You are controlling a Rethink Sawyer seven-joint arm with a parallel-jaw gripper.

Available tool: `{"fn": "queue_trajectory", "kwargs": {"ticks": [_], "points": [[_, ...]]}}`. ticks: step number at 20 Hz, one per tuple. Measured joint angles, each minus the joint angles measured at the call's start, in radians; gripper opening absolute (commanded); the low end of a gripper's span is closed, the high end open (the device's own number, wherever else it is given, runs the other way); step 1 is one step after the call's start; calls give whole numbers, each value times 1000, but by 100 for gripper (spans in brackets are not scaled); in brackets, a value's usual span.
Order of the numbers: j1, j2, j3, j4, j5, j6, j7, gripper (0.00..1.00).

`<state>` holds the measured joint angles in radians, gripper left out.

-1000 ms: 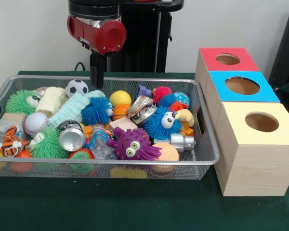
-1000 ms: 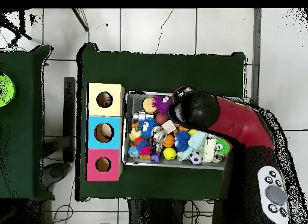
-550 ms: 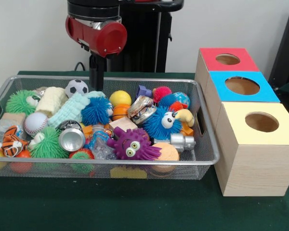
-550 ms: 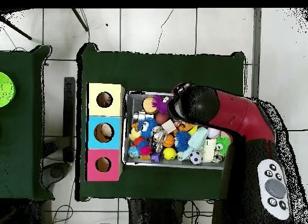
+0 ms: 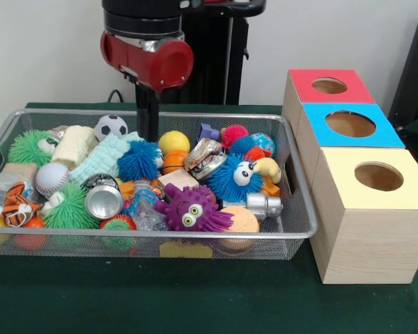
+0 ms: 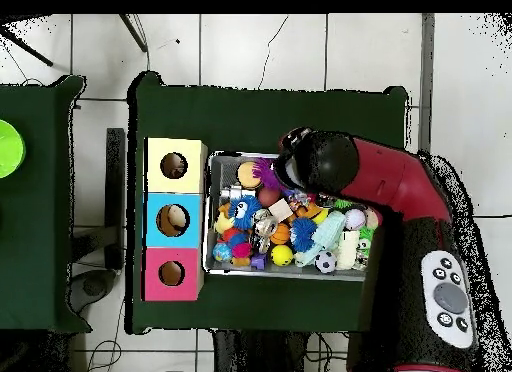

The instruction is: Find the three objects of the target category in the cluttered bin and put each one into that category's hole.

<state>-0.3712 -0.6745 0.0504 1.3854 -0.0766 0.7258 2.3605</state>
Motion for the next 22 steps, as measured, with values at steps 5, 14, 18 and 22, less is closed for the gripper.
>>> {"fn": "queue_trajectory", "kwargs": {"ticks": [5, 14, 18, 22], "points": [[42, 34, 0, -29, 0, 0, 0, 0], [94, 81, 0, -99, -3, 44, 0, 0], [91, 75, -7, -128, -5, 157, 0, 0], [80, 60, -11, -133, -7, 256, 0, 0]]}}
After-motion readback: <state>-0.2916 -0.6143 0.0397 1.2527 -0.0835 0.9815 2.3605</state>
